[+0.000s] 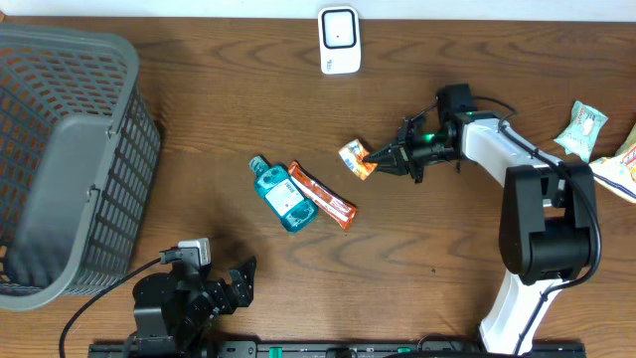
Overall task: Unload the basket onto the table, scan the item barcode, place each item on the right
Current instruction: 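Grasp the orange Kleenex pack with the right gripper and lift it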
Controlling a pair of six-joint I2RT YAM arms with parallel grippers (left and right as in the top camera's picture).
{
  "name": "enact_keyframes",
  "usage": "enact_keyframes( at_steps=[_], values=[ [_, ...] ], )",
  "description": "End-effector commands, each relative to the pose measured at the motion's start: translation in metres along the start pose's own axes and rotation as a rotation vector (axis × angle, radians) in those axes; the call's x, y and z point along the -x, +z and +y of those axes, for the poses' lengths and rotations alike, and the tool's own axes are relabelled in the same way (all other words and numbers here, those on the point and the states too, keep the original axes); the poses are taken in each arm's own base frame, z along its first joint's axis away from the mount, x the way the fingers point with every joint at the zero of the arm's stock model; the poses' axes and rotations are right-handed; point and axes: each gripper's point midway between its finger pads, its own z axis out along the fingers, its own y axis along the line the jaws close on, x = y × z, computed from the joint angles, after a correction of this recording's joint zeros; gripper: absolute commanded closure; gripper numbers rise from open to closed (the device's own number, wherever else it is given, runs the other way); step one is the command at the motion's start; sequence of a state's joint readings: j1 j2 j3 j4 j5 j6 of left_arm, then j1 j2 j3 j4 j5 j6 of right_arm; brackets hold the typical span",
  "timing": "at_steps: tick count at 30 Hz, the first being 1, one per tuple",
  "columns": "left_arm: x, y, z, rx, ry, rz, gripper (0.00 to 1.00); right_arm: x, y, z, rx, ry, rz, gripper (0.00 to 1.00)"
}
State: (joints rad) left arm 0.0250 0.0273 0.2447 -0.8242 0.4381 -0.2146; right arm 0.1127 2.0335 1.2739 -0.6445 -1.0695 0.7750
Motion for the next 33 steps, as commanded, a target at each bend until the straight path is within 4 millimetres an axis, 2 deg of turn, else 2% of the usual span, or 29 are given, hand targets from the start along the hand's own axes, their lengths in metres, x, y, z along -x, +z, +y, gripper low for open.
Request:
enact_keyframes(
  at_steps=[1,5,12,21,29,33],
  values=[
    [-0.001,-0.001,0.001,0.008,-0.011,0.001,0.02,-0.033,-0.014,0.028,0.215,-0.112,0.176,0.98],
    [-0.001,-0.001,0.001,0.008,-0.011,0.001,0.02,-0.054,-0.029,0.039,0.333,-0.060,0.268,0.99],
    [-0.001,-0.001,0.001,0.008,-0.011,0.001,0.02,-0.075,-0.033,0.030,0.312,0.066,0.306,0.98],
    [-0.001,-0.001,0.001,0.008,-0.011,0.001,0.02,-0.071,-0.026,0.005,0.169,0.069,0.265,0.99],
    [-0.001,-0.001,0.001,0.008,-0.011,0.001,0.02,-0.076,-0.026,0.002,0.147,0.108,0.274,0.98],
    [-0.001,-0.001,0.001,0.008,-0.011,0.001,0.02,-0.077,-0.027,0.001,0.164,-0.028,0.266,0.98]
  ],
)
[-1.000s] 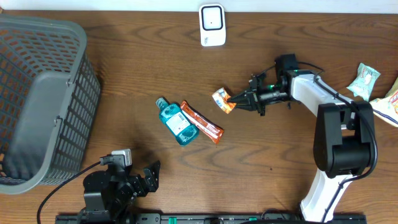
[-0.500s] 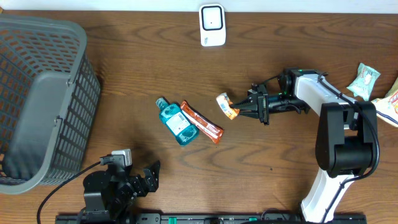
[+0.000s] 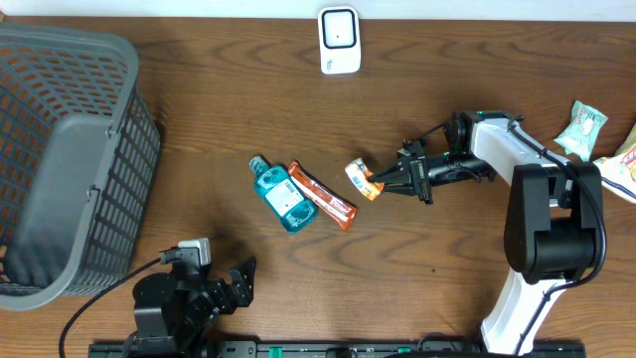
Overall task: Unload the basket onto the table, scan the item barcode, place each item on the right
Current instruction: 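Grasp the orange Kleenex pack with the right gripper and lift it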
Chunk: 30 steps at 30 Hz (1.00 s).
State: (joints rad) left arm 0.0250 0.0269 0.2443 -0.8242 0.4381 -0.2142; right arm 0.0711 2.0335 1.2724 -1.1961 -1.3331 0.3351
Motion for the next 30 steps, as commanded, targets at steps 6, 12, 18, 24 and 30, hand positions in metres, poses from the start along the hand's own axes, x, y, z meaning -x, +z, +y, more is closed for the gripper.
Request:
enact_keyframes(
  at_steps=[6,12,18,24,30],
  values=[
    [0.000,-0.001,0.001,0.008,-0.011,0.001,0.02,-0.031,-0.002,-0.004,0.004,-0.140,0.062,0.98],
    [0.000,-0.001,0.001,0.008,-0.011,0.001,0.02,-0.057,-0.004,-0.013,-0.047,-0.182,0.124,0.98],
    [0.000,-0.001,0.001,0.008,-0.011,0.001,0.02,-0.063,-0.007,-0.039,-0.191,-0.272,0.178,0.99],
    [0.000,-0.001,0.001,0.008,-0.011,0.001,0.02,-0.069,0.001,-0.045,-0.218,-0.459,0.235,0.98],
    [0.000,-0.001,0.001,0.008,-0.011,0.001,0.02,-0.069,0.035,-0.026,-0.096,-0.703,0.249,0.98]
  ],
)
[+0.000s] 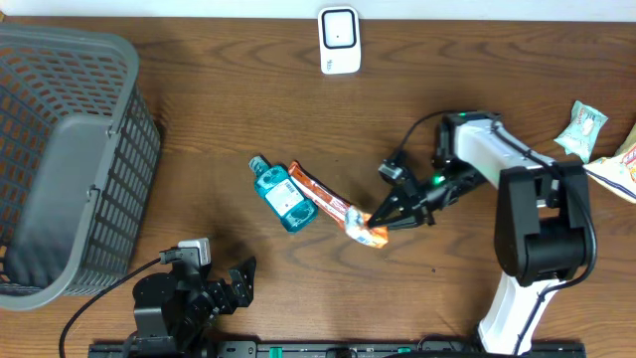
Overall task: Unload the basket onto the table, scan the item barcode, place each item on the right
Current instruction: 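Grasp the orange Kleenex pack with the right gripper and lift it, then hold the Kleenex pack in front of the white scanner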
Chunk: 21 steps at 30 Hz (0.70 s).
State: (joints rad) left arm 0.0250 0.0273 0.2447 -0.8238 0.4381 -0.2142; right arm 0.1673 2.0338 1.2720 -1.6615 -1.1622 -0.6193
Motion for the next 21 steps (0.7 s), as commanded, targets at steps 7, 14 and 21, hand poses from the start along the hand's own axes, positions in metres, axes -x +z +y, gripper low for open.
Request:
enact_keyframes(
  at_steps=[7,14,21],
  values=[
    [-0.001,-0.001,0.001,0.008,-0.012,0.002,0.02,0.056,0.021,0.011,0.038,-0.475,-0.128,0.98],
    [-0.001,-0.001,0.001,0.008,-0.012,0.002,0.02,0.140,0.002,-0.028,-0.259,-0.334,-0.329,0.98],
    [-0.001,-0.001,0.001,0.008,-0.012,0.002,0.02,0.225,-0.037,-0.025,-0.588,-0.324,-0.698,0.99]
  ],
)
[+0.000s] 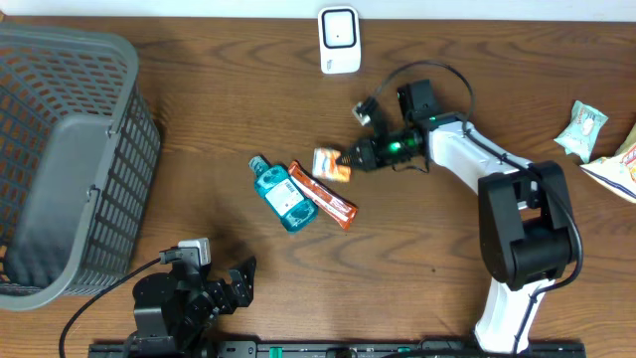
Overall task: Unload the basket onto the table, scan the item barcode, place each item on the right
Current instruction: 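Hold the Kleenex pack in front of the white scanner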
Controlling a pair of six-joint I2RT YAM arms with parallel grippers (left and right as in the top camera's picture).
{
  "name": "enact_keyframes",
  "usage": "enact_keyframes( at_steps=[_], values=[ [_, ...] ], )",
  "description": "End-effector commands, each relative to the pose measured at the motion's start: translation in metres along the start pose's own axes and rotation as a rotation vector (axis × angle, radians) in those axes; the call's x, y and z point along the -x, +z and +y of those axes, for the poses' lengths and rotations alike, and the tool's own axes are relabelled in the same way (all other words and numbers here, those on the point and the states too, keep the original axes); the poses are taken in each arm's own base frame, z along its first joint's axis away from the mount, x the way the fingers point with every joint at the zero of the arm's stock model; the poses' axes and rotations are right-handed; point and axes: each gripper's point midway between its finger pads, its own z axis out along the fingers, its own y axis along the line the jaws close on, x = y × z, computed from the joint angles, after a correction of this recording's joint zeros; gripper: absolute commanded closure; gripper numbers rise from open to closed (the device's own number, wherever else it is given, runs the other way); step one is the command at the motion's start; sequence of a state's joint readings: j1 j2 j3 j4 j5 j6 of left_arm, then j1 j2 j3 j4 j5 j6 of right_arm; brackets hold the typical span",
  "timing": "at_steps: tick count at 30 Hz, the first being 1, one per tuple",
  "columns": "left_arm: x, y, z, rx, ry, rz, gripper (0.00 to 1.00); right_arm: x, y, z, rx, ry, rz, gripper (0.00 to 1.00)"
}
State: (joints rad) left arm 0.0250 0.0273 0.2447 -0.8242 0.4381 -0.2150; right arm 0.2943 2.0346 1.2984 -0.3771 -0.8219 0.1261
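Observation:
My right gripper (348,161) is shut on a small orange and white snack packet (330,165), held over the table middle, just right of the upper end of the orange bar (322,195). The white barcode scanner (339,41) stands at the table's far edge, well above the packet. A teal bottle (279,194) lies beside the orange bar. My left gripper (241,277) rests at the near edge by its base, fingers apart with nothing between them.
A large grey mesh basket (70,159) fills the left side. Snack packets (581,127) lie at the right edge. The right arm's base (522,249) stands at the near right.
My right gripper, still holding the packet, has gone from low by the lower end of the orange bar to higher and further left, near the bar's upper end. The left arm is unchanged.
The right gripper held the packet right of the orange bar. It was then slightly lower, then down at the bar's lower end. Now it holds the packet up near the bar's top, closer to the scanner. Bottle, bar and left arm stayed put.

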Motion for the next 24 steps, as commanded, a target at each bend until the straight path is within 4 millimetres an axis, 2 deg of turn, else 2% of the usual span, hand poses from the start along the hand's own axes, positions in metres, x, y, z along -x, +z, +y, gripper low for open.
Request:
enact_keyframes(
  at_steps=[1,2,4,6,11,15,18,24],
  values=[
    [-0.001,-0.001,0.001,0.008,-0.011,0.001,0.02,0.048,-0.003,-0.024,-0.263,0.100,-0.181,0.99],
    [-0.001,-0.001,0.001,0.008,-0.011,0.001,0.02,0.068,-0.009,-0.031,-0.351,0.065,-0.260,0.99],
    [-0.001,-0.001,0.001,0.008,-0.011,0.001,0.02,0.092,-0.020,-0.038,-0.471,0.026,-0.361,0.99],
    [-0.001,-0.001,0.001,0.008,-0.011,0.001,0.02,0.126,-0.038,-0.037,-0.599,-0.053,-0.512,0.99],
    [-0.001,-0.001,0.001,0.008,-0.011,0.001,0.02,0.175,-0.072,-0.022,-0.728,-0.187,-0.752,0.99],
    [-0.001,-0.001,0.001,0.008,-0.011,0.001,0.02,0.203,-0.087,-0.016,-0.754,-0.257,-0.898,0.99],
    [-0.001,-0.001,0.001,0.008,-0.011,0.001,0.02,0.223,-0.085,-0.025,-0.753,-0.260,-0.955,0.99],
    [-0.001,-0.001,0.001,0.008,-0.011,0.001,0.02,0.263,-0.059,-0.049,-0.798,-0.292,-0.976,0.99]
  ],
)
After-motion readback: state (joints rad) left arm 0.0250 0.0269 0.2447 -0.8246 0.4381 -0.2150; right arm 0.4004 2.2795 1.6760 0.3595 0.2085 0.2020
